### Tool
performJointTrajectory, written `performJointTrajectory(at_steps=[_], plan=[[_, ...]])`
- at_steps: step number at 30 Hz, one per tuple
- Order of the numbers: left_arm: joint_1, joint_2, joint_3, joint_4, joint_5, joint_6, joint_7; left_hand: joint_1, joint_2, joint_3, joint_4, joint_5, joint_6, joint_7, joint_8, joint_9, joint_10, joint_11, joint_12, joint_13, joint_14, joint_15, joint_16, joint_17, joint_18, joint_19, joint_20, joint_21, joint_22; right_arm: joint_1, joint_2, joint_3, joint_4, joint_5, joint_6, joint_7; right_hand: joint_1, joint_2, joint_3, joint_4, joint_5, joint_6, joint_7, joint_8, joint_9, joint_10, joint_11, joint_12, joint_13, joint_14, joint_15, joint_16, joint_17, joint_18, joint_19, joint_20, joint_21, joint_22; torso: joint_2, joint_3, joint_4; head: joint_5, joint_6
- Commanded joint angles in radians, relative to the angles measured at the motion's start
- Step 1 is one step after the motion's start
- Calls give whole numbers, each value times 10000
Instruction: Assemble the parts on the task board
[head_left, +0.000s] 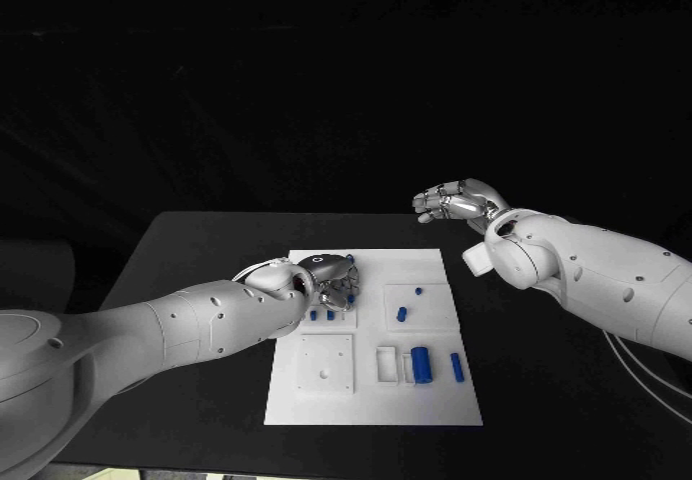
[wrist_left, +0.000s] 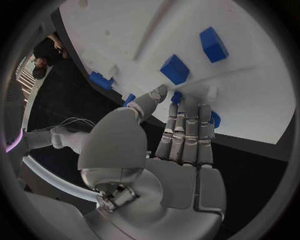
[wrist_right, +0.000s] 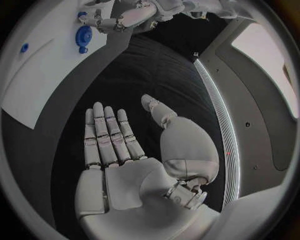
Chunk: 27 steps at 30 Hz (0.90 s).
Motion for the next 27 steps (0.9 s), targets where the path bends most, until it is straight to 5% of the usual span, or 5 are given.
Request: performJointTrajectory(at_steps=[1, 27], plan=[[-46, 74, 5, -92, -96, 10, -27, 12, 53, 75, 13, 29, 27, 19, -27, -19, -12, 20, -58, -17, 33, 16, 21, 15, 84, -19, -174, 9, 17, -2, 1, 4, 13, 108, 290, 174, -69, 24, 12, -40, 72, -50, 184, 22, -21, 63, 37, -77, -15, -66, 41, -75, -30, 158, 48, 47, -78, -32, -1, -4, 4, -5, -14], [-110, 121, 7, -336, -96, 273, -150, 56, 610, 273, 141, 100, -32, 63, -102, -202, 281, -40, -157, -185, 208, -49, 169, 84, 156, 148, -222, 115, 48, -3, 17, 3, 59, 107, 444, 158, -134, 9, -78, -46, 112, -169, 287, -24, -60, 27, 75, -197, -26, -151, 135, -172, -99, 160, -27, 93, -222, -71, -5, -5, -3, -24, -51]])
